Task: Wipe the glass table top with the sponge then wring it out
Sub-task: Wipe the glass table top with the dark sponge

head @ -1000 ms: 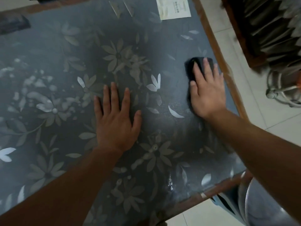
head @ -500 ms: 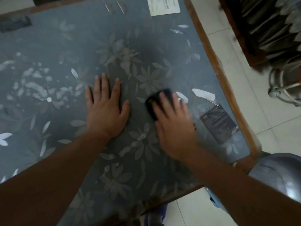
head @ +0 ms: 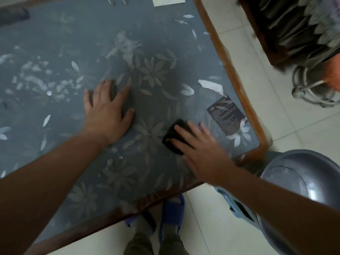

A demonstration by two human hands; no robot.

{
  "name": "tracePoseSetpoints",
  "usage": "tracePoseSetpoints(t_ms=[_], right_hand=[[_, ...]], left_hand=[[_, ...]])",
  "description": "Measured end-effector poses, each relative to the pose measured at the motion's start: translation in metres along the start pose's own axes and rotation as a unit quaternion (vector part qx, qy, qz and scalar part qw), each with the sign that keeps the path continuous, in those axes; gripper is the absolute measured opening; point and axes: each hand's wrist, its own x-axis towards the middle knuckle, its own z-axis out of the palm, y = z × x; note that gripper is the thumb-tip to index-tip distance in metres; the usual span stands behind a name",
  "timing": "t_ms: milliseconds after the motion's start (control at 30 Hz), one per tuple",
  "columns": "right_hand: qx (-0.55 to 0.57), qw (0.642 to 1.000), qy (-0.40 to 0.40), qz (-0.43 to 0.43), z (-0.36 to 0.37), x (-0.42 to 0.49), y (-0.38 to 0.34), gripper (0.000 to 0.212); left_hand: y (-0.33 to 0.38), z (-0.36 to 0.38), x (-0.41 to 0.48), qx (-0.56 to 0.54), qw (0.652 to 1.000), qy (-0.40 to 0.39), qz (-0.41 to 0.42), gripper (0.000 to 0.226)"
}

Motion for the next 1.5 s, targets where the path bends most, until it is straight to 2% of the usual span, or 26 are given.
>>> tracePoseSetpoints(t_ms=[67, 133, 167, 200, 233, 300, 367, 400, 433, 500, 533, 567, 600, 700, 800, 867, 933, 1000, 1133, 1200, 1267, 1333, 1367, 1400, 1467, 1500], right_hand=[[-0.006, 0.991, 0.018, 0.13, 0.0, -0.004, 0.041, 0.058], [0.061, 0.946, 0.051, 0.314, -0.005, -0.013, 0.066, 0.057], [0.078, 0.924, 0.064, 0.368, -0.006, -0.013, 0.055, 0.057], [0.065, 0.919, 0.068, 0.384, -0.003, -0.014, 0.035, 0.057], [0.04, 0.935, 0.057, 0.347, 0.004, -0.017, 0.01, 0.057], [0.031, 0.984, 0.01, 0.175, 0.008, -0.029, -0.03, 0.057], [0.025, 0.998, -0.012, 0.061, 0.006, -0.038, -0.022, 0.054], [0.024, 0.996, -0.001, 0.089, 0.005, -0.04, -0.007, 0.054], [0.034, 0.985, 0.02, 0.17, 0.007, -0.04, 0.008, 0.054], [0.088, 0.92, 0.067, 0.375, 0.001, -0.036, 0.026, 0.055], [0.107, 0.892, 0.078, 0.433, -0.001, -0.029, 0.018, 0.057], [0.098, 0.886, 0.083, 0.445, -0.003, -0.02, -0.002, 0.058], [0.072, 0.904, 0.077, 0.414, 0.0, -0.012, -0.03, 0.059], [0.074, 0.977, 0.042, 0.194, 0.009, -0.001, -0.122, 0.059], [0.08, 0.993, 0.023, 0.085, 0.008, 0.026, -0.12, 0.056], [0.065, 0.989, 0.045, 0.126, 0.002, 0.063, -0.08, 0.057], [0.107, 0.962, 0.059, 0.246, -0.011, 0.1, -0.047, 0.057], [0.113, 0.946, 0.05, 0.3, -0.015, 0.117, -0.064, 0.059], [0.073, 0.996, 0.009, 0.057, -0.004, 0.075, -0.134, 0.056], [0.065, 0.998, 0.004, 0.022, -0.007, 0.087, -0.107, 0.055], [0.059, 0.989, 0.033, 0.128, -0.014, 0.128, -0.063, 0.058], [0.093, 0.958, 0.031, 0.269, -0.026, 0.165, -0.035, 0.059], [0.089, 0.951, 0.031, 0.294, -0.026, 0.173, -0.04, 0.06], [0.074, 0.959, 0.038, 0.27, -0.022, 0.172, -0.054, 0.061], [0.051, 0.992, 0.022, 0.112, -0.016, 0.151, -0.086, 0.062], [0.056, 0.998, -0.001, 0.035, -0.014, 0.138, -0.092, 0.061]], left_hand=[[0.005, 0.005, -0.023, -0.014, 1.0, 0.002, -0.017, 0.061], [0.002, 0.011, -0.041, -0.008, 0.999, -0.021, -0.036, 0.061], [-0.002, 0.015, -0.047, -0.003, 0.998, -0.039, -0.044, 0.064], [-0.006, 0.018, -0.049, 0.001, 0.997, -0.058, -0.048, 0.066], [-0.008, 0.021, -0.051, 0.003, 0.996, -0.072, -0.047, 0.068], [-0.011, 0.026, -0.05, 0.007, 0.996, -0.082, -0.047, 0.07], [-0.012, 0.027, -0.049, 0.009, 0.995, -0.084, -0.045, 0.07], [-0.012, 0.028, -0.049, 0.009, 0.996, -0.083, -0.044, 0.069], [-0.013, 0.028, -0.05, 0.008, 0.996, -0.08, -0.043, 0.068], [-0.012, 0.027, -0.051, 0.003, 0.996, -0.081, -0.042, 0.065], [-0.012, 0.026, -0.052, -0.003, 0.996, -0.082, -0.043, 0.065], [-0.01, 0.024, -0.051, -0.013, 0.996, -0.083, -0.042, 0.063], [-0.01, 0.022, -0.051, -0.028, 0.995, -0.087, -0.042, 0.061], [-0.011, 0.013, -0.05, -0.085, 0.991, -0.095, -0.051, 0.053], [-0.019, 0.01, -0.052, -0.098, 0.991, -0.091, -0.012, 0.051], [-0.025, 0.011, -0.052, -0.148, 0.985, -0.092, -0.007, 0.052], [-0.028, 0.01, -0.05, -0.226, 0.97, -0.087, -0.034, 0.054], [-0.028, 0.008, -0.048, -0.277, 0.955, -0.084, -0.056, 0.051], [-0.032, 0.003, -0.052, -0.359, 0.929, -0.058, -0.067, 0.048], [-0.035, 0.003, -0.053, -0.368, 0.927, -0.055, -0.052, 0.047], [-0.036, 0.005, -0.053, -0.389, 0.918, -0.059, -0.054, 0.052], [-0.036, 0.006, -0.052, -0.415, 0.905, -0.059, -0.065, 0.062], [-0.036, 0.007, -0.05, -0.427, 0.9, -0.052, -0.074, 0.062], [-0.036, 0.007, -0.049, -0.442, 0.892, -0.04, -0.088, 0.058], [-0.038, 0.005, -0.05, -0.443, 0.89, 0.007, -0.111, 0.048], [-0.04, 0.003, -0.05, -0.412, 0.904, 0.036, -0.109, 0.045]])
